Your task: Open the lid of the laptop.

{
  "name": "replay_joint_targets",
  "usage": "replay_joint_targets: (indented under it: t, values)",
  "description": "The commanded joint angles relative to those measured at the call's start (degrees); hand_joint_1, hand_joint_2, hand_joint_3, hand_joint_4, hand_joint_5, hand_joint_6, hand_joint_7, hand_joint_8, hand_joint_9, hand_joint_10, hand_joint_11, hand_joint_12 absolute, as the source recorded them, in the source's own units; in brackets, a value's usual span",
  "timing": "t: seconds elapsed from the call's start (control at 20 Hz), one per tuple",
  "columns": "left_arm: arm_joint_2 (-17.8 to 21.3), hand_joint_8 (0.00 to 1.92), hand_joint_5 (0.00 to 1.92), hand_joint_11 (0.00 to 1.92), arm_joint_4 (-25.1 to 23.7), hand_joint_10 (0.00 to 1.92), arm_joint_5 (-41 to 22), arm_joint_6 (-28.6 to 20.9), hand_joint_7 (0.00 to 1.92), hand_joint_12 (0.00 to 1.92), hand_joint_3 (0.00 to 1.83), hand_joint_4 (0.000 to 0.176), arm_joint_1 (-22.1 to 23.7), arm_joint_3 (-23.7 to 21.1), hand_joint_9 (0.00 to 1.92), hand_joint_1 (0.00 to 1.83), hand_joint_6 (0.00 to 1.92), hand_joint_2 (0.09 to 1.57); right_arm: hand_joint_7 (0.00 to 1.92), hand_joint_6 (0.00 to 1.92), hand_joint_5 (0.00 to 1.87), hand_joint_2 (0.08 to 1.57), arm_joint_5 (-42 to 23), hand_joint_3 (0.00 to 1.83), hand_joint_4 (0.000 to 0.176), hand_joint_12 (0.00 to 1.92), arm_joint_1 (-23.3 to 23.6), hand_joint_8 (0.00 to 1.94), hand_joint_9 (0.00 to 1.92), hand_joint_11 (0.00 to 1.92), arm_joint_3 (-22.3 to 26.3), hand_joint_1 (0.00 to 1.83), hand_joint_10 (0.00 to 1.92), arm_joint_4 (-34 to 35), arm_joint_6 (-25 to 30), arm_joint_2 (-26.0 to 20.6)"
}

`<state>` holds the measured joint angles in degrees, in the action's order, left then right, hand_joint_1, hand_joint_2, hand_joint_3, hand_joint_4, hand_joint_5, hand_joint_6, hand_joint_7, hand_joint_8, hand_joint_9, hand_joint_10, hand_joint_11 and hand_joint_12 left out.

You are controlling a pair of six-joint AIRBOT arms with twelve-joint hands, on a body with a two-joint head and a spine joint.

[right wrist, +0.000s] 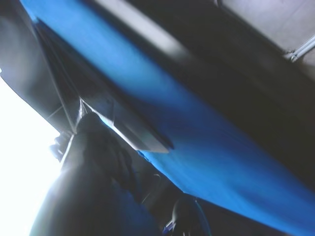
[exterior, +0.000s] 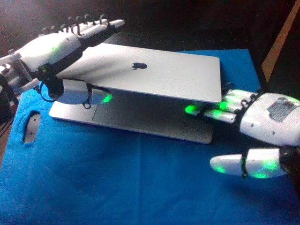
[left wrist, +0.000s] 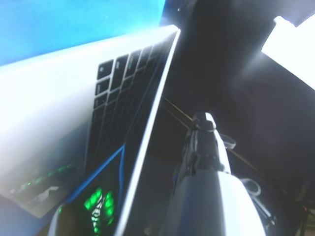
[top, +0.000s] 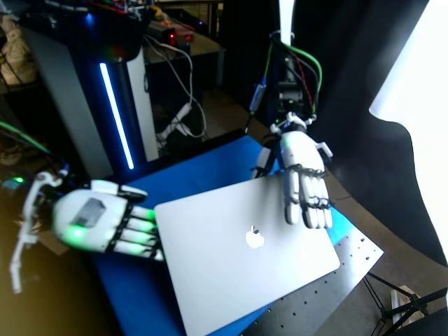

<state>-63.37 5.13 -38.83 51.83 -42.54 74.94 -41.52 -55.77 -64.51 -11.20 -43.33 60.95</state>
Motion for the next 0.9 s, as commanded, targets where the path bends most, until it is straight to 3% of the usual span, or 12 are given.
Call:
replay_joint_targets:
  t: [0.0, 0.3, 0.5, 0.85]
  values:
    - [-0.1, 0.0, 0.0, 0.0, 0.6, 0.0, -7.9, -0.3, 0.0, 0.0, 0.0, 0.176, 1.0, 0.4, 0.0, 0.88, 0.0, 1.02, 0.03, 0.0, 0.03, 1.27, -6.5, 0.0, 0.0, 0.0, 1.3, 0.0, 0.0, 0.0, -0.4, 0.0, 0.0, 0.5, 0.3, 0.8]
    - [-1.1, 0.0, 0.0, 0.0, 0.0, 0.0, -6.8, -0.3, 0.0, 0.0, 0.0, 0.176, 2.2, 1.1, 0.0, 0.89, 0.0, 1.01, 0.01, 0.0, 0.01, 1.26, -6.3, 0.0, 0.0, 0.0, 2.5, 0.0, 0.0, 0.0, -3.6, 0.0, 0.0, 0.5, 0.3, 5.6]
    - [-1.4, 0.0, 0.0, 0.0, -0.7, 0.0, -6.6, -0.3, 0.0, 0.0, 0.01, 0.176, 3.2, 1.3, 0.0, 0.86, 0.0, 1.03, 0.0, 0.01, 0.03, 1.3, -2.1, 0.01, 0.0, 0.0, 3.3, 0.0, 0.0, 0.0, -5.8, 0.0, 0.0, 0.5, 0.3, 7.9]
    - [-3.0, 0.0, 0.0, 0.0, -1.4, 0.0, -5.1, -0.4, 0.0, 0.0, 0.0, 0.176, 6.0, 3.3, 0.0, 0.87, 0.0, 1.04, 0.02, 0.0, 0.03, 1.27, 2.3, 0.0, 0.0, 0.02, 3.5, 0.0, 0.0, 0.04, -7.1, 0.0, 0.0, -1.6, 0.3, 9.1]
